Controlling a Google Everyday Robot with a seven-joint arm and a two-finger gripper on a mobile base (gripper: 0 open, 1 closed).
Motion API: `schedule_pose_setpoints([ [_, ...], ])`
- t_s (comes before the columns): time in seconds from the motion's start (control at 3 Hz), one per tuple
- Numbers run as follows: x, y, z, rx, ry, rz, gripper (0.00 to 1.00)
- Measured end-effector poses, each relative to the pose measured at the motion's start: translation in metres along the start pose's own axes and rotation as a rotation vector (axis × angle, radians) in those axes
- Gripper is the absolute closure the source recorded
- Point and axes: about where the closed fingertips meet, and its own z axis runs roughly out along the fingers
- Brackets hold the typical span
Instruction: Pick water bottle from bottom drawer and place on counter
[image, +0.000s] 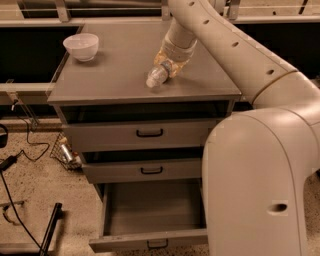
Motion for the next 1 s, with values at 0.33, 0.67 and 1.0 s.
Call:
schedule_pose_setpoints([
  [0.33,0.0000,0.0000,0.0000,0.000,0.000,0.000,0.55],
  [0.67,0.0000,0.0000,0.0001,0.000,0.000,0.000,0.54],
  [1.0,0.0000,0.0000,0.0001,0.000,0.000,0.000,0.52],
])
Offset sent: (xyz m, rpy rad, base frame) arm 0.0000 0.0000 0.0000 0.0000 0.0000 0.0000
